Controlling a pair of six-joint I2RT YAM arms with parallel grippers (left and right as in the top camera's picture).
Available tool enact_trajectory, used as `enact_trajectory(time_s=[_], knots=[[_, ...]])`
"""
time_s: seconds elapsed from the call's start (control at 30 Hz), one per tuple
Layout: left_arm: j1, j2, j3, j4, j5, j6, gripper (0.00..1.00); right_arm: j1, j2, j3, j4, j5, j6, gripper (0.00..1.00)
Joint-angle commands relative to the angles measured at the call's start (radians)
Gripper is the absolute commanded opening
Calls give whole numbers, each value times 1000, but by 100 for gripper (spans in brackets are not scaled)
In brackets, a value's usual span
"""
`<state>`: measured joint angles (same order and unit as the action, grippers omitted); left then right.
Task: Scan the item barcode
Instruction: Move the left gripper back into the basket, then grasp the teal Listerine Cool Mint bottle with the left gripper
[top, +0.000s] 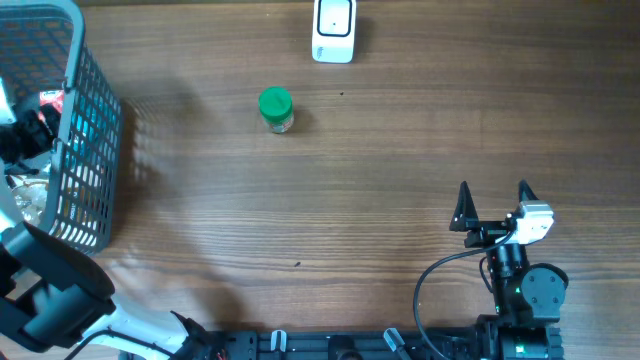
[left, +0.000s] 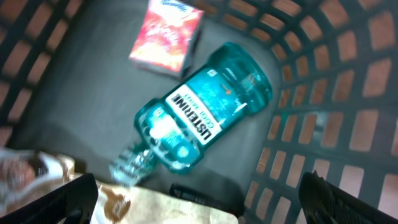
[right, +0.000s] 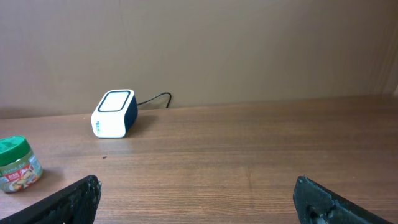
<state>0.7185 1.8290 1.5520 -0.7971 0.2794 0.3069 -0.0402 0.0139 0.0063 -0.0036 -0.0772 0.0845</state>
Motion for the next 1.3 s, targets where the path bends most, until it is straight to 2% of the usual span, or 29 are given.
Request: enact_trajectory(time_s=[0.0, 0.17, 0.67, 1.07, 1.2, 1.27], knots=[[-21, 0, -11, 46, -3, 262, 100, -3, 0, 0, 3, 10, -6, 100], [-13, 20, -11, 108, -75, 344, 100, -3, 0, 0, 3, 10, -6, 100], [-7, 287, -11, 177, -87, 344, 100, -3, 0, 0, 3, 10, -6, 100], [-7, 312, -11, 203, -86, 344, 100, -3, 0, 0, 3, 10, -6, 100], [-7, 312, -11, 203, -86, 344, 95, -3, 0, 0, 3, 10, -6, 100], [-7, 312, -11, 202, -86, 344, 84, -3, 0, 0, 3, 10, -6, 100]])
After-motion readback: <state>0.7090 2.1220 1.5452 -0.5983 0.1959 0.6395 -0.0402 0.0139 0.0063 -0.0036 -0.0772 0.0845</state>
